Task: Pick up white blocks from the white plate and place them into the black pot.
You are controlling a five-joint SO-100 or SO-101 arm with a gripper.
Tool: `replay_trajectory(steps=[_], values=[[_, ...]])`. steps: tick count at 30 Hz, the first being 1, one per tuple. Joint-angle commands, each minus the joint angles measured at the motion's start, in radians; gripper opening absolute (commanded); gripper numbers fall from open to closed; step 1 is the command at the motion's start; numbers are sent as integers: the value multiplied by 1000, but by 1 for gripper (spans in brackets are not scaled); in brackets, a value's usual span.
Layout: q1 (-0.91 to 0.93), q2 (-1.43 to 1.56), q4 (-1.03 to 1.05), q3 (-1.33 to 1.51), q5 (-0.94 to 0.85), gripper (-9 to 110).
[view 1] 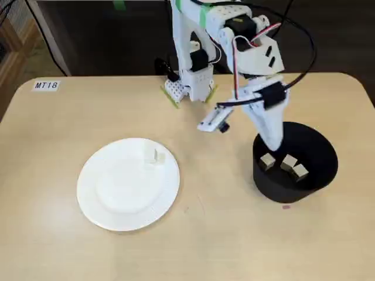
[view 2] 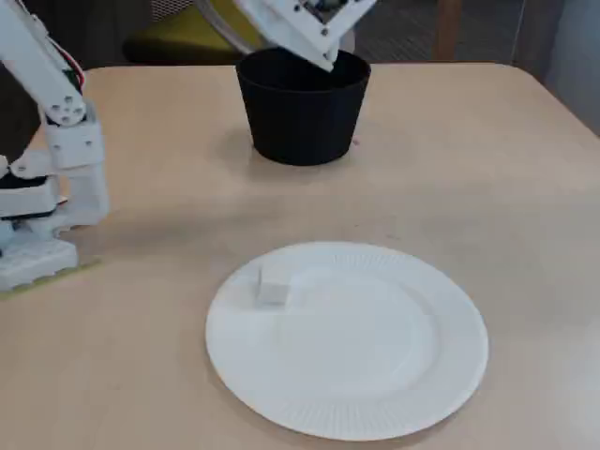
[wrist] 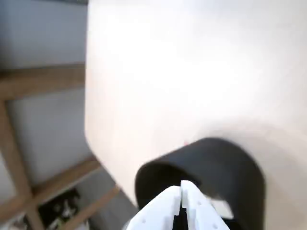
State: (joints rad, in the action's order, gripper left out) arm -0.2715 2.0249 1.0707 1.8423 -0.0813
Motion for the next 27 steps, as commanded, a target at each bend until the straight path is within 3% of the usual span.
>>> replay_trajectory(steps=[1,10,22,27], values=[[163,-26,120,-57,-32,-2],[428,-127,327,-57,-199,-2],[532,-210,451,-58,-250,-2],[551,-216,457,-46,-249,20]])
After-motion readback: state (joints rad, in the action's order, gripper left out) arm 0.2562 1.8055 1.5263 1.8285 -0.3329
